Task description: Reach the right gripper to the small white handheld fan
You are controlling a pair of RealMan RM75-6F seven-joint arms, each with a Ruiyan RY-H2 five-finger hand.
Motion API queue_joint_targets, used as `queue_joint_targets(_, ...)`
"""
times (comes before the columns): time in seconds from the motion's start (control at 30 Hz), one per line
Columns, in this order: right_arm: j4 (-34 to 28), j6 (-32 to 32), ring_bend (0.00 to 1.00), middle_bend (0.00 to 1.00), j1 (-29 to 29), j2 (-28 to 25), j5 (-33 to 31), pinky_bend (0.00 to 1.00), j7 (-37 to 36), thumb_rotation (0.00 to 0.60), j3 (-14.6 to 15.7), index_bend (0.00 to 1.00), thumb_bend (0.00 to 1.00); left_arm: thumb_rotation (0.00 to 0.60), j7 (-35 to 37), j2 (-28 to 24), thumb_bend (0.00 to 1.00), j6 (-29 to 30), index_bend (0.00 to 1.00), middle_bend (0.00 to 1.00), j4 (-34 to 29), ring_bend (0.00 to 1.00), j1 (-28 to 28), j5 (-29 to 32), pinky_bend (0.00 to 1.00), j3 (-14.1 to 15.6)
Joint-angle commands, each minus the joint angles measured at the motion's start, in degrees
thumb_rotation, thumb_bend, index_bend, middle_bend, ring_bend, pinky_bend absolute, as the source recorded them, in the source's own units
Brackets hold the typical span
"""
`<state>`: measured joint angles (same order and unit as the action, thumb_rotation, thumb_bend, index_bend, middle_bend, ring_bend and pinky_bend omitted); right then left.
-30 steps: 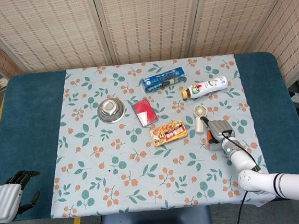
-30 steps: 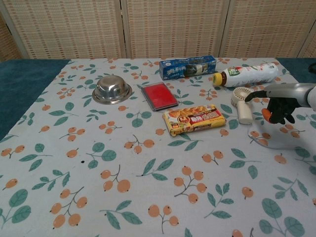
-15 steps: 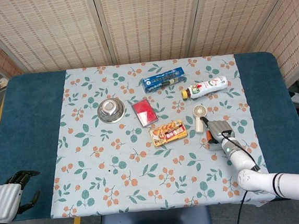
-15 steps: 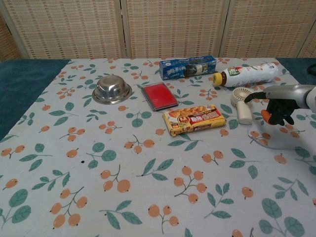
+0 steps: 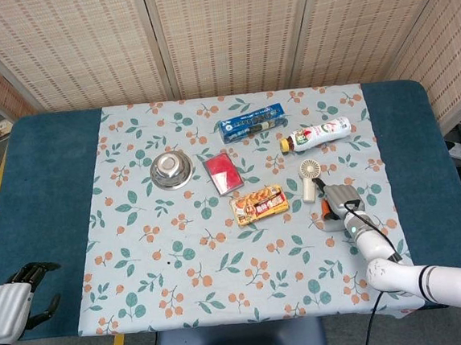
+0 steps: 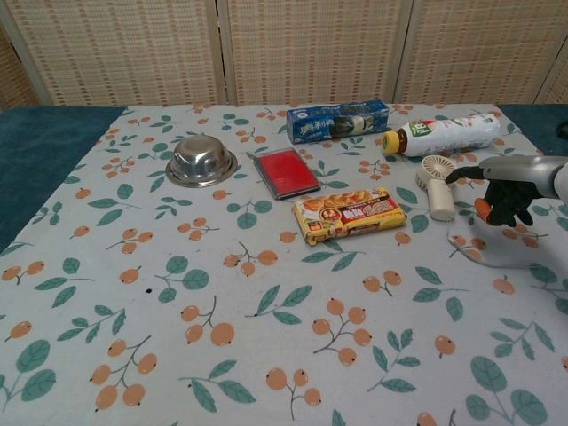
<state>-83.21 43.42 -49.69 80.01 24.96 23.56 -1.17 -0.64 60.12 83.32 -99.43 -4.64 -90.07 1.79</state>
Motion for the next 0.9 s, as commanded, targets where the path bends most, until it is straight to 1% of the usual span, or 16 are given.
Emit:
queue_joint_targets(0.03,-0.5,0.3,0.65,0.81,0.4,-0.4,1.0,0.67,-0.5,0.600,-0.2,0.07,0.71,0.600,0.0,0.0,0.36,0.0,0.29,0.30,0.0,0.22,0.0,0.0,0.38,0.0)
queue_joint_targets(0.1,-1.4,1.3,0.65,0.81,1.0,-1.0,2.8,0.67,-1.0,0.600,-0.2,0.07,0.71,0.600,0.0,0.0,0.36,0.0,0.29,0.30,0.1,0.22,0.0,0.0,0.38,0.0)
queue_joint_targets(0.17,-3.3,3.6,0.65,0.81,2.1,-2.0,5.9,0.67,-1.3,0.600,0.0,0.07,0.71,0.600,0.0,0.1,0.36,0.0,0.29,0.30,0.1,0.22,0.0,0.0,0.38,0.0)
queue_joint_targets(0.3,-8.4,10.5,0.65,0.81,5.9,-4.6,14.2,0.67,-2.0,0.600,1.5,0.07,0.71,0.600,-0.1,0.1,0.36,0.0,0.29,0.30,0.0,0.22,0.0,-0.1,0.38,0.0)
queue_joint_targets(0.4,-11.2,18.2,0.65,0.81,10.2,-6.1,21.6,0.67,-1.7,0.600,4.2,0.07,0.71,0.600,0.0,0.1,0.36,0.1,0.29,0.30,0.1,0.22,0.1,-0.1,0.38,0.0)
queue_joint_targets(0.43,-11.7,21.3,0.64,0.81,12.2,-6.5,24.3,0.67,-1.2,0.600,5.7,0.07,0.71,0.600,0.0,0.1,0.36,0.1,0.29,0.30,0.1,0.22,0.1,-0.1,0.38,0.0)
queue_joint_targets(0.5,-11.7,26.0,0.60,0.81,15.5,-6.6,27.8,0.64,-0.8,0.600,7.6,0.07,0.71,0.600,-0.1,0.1,0.36,0.1,0.29,0.30,0.1,0.22,0.1,0.0,0.38,0.0)
queue_joint_targets(0.57,-10.3,30.7,0.54,0.81,19.4,-6.2,32.2,0.60,-2.5,0.600,9.5,0.07,0.69,0.600,-0.2,0.0,0.36,0.1,0.29,0.30,-0.1,0.22,0.1,-0.1,0.38,0.0)
queue_joint_targets(0.63,-7.4,34.6,0.51,0.78,23.3,-5.5,36.6,0.56,-5.9,0.600,10.9,0.07,0.64,0.600,-0.4,0.0,0.36,0.2,0.29,0.30,-0.2,0.22,0.1,-0.2,0.38,0.0)
queue_joint_targets(0.7,-4.4,37.0,0.46,0.73,26.1,-4.8,39.7,0.52,-9.3,0.600,11.6,0.07,0.56,0.600,-0.5,0.1,0.36,0.2,0.29,0.30,-0.3,0.22,0.1,-0.3,0.38,0.0)
queue_joint_targets(0.77,-1.4,38.6,0.41,0.67,28.5,-4.3,42.2,0.48,-12.8,0.600,11.8,0.07,0.50,0.600,-0.7,0.2,0.36,0.1,0.29,0.30,-0.2,0.22,0.0,-0.3,0.38,0.1)
queue_joint_targets(0.8,-0.3,39.2,0.36,0.61,29.3,-4.0,43.1,0.45,-14.1,0.600,11.7,0.07,0.47,0.600,-0.8,0.3,0.36,0.0,0.29,0.30,-0.2,0.22,0.0,-0.3,0.38,0.1)
queue_joint_targets(0.9,3.5,41.5,0.29,0.52,31.5,-3.1,46.3,0.39,-17.2,0.600,11.0,0.07,0.44,0.600,-1.0,0.5,0.36,-0.4,0.29,0.30,0.0,0.22,-0.2,-0.2,0.38,0.0)
